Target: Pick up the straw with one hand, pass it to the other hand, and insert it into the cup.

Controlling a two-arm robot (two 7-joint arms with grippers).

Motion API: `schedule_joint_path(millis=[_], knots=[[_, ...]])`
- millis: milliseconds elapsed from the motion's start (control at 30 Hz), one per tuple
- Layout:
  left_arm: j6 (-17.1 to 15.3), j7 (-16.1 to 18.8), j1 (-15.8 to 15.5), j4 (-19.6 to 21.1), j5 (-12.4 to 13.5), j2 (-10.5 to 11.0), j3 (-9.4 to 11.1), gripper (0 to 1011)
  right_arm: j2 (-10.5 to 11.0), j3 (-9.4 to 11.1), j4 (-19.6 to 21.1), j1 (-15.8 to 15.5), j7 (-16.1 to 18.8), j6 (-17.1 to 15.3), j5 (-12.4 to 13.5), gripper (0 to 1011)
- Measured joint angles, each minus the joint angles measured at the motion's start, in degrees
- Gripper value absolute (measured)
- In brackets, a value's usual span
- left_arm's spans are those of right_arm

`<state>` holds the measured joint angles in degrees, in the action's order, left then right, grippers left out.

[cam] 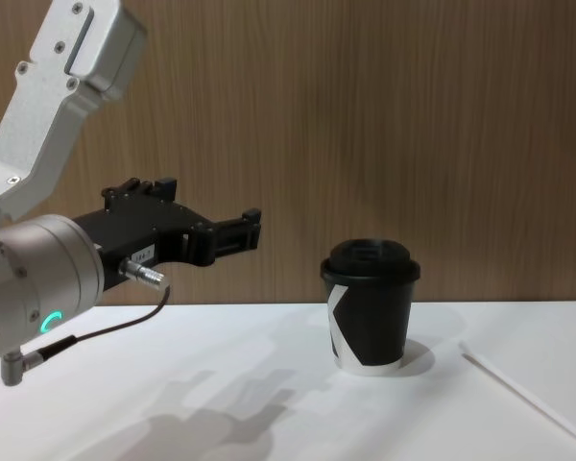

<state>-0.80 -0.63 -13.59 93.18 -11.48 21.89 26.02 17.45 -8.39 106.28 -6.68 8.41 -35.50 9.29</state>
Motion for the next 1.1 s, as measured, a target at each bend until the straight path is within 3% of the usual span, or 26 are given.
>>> schedule_joint_path(millis=[1100], knots=[[0.0, 0.0, 0.0, 0.0, 0.0, 0.0, 0.0, 1002, 0.0, 0.0, 0.0, 0.0, 0.0, 0.0, 0.0, 0]])
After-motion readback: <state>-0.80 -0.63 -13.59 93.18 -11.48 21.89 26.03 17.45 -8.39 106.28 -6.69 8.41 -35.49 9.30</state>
